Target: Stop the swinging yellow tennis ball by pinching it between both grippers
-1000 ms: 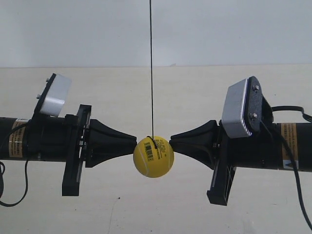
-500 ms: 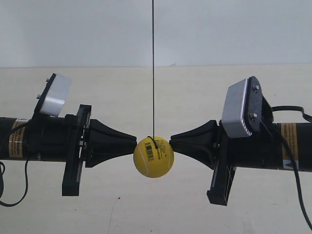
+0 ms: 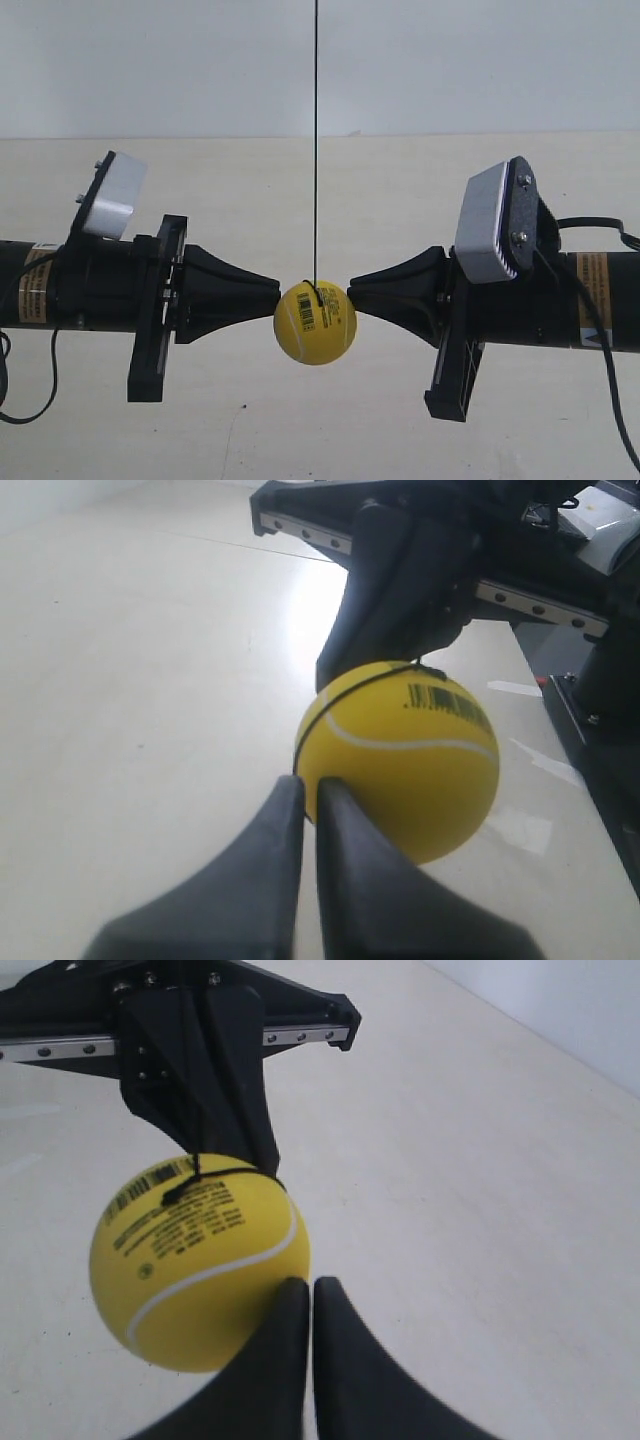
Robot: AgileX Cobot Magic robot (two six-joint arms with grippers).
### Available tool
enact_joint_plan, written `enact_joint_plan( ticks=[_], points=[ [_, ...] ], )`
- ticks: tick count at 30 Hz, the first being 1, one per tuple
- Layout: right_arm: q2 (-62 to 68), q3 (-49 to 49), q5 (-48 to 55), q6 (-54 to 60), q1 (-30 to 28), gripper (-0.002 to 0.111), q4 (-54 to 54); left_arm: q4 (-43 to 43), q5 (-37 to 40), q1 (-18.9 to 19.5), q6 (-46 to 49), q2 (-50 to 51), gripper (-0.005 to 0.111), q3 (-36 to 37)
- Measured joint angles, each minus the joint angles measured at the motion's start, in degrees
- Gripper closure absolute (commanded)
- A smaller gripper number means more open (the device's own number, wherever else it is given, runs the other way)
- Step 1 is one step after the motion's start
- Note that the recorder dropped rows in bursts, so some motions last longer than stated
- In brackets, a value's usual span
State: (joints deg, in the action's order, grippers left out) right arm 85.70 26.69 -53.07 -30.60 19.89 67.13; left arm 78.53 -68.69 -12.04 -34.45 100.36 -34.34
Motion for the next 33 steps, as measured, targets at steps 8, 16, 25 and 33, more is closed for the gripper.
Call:
enact_joint_plan(
  ticks=[8,16,25,33],
  points=[
    [0.0,0.1,0.2,0.5,0.0,0.108,-0.1,0.0,1.4,0.0,0.0,0.0,0.102,0.0],
    [0.0,1.3,2.1,2.0,0.0,0.108,-1.5,-1.8,4.3,0.0,0.0,0.0,0.102,0.0],
    [0.0,2.8,5.7,4.2,0.0,0.108,-4.2,-5.2,8.3,0.0,0.7,0.0,0.102,-0.4],
    [0.0,5.0,7.9,4.9,0.0,0.108,-5.4,-6.9,8.7,0.0,0.7,0.0,0.102,-1.4]
  ],
)
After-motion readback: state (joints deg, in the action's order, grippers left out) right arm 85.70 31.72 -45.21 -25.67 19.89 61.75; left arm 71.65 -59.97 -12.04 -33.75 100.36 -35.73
